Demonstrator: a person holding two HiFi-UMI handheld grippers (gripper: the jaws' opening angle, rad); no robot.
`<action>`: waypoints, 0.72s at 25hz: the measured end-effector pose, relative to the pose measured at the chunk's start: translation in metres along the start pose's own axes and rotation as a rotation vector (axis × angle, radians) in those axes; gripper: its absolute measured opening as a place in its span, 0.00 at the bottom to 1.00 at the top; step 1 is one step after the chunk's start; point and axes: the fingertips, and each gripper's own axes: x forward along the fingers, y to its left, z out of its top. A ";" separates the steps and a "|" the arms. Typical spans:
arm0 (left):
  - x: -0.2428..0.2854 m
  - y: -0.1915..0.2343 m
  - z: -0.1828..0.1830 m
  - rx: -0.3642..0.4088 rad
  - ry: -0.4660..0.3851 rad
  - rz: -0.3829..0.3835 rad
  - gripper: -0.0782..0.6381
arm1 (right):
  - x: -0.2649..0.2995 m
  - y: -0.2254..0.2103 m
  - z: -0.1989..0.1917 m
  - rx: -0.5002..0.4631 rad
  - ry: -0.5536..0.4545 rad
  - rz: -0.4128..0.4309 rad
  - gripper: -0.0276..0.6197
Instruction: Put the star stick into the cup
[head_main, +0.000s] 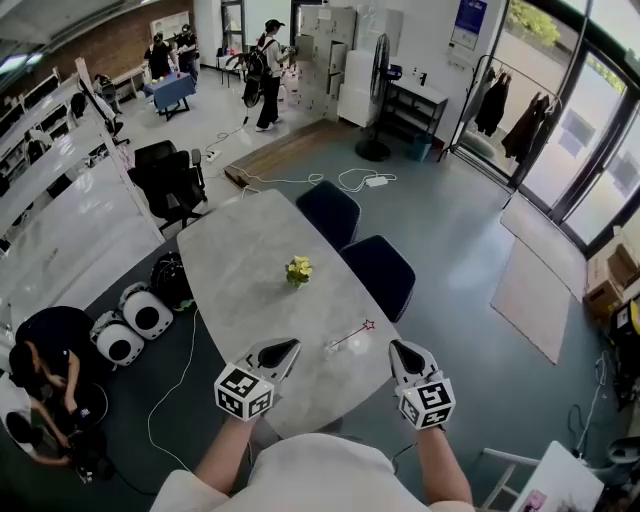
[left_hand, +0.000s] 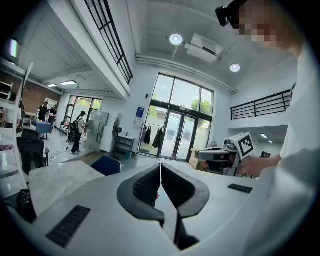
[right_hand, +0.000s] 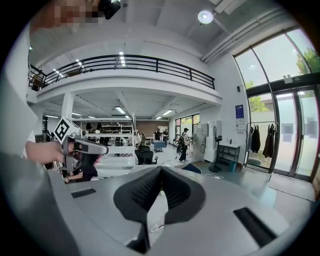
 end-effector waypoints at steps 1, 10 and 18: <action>-0.001 -0.001 0.003 0.003 -0.003 0.001 0.14 | -0.002 -0.001 0.003 -0.001 -0.007 0.003 0.05; -0.003 -0.009 0.016 0.019 -0.031 0.001 0.14 | -0.013 0.001 0.015 -0.021 -0.068 0.031 0.05; -0.002 -0.014 0.013 -0.005 -0.037 0.000 0.14 | -0.015 -0.001 0.006 0.005 -0.046 0.038 0.05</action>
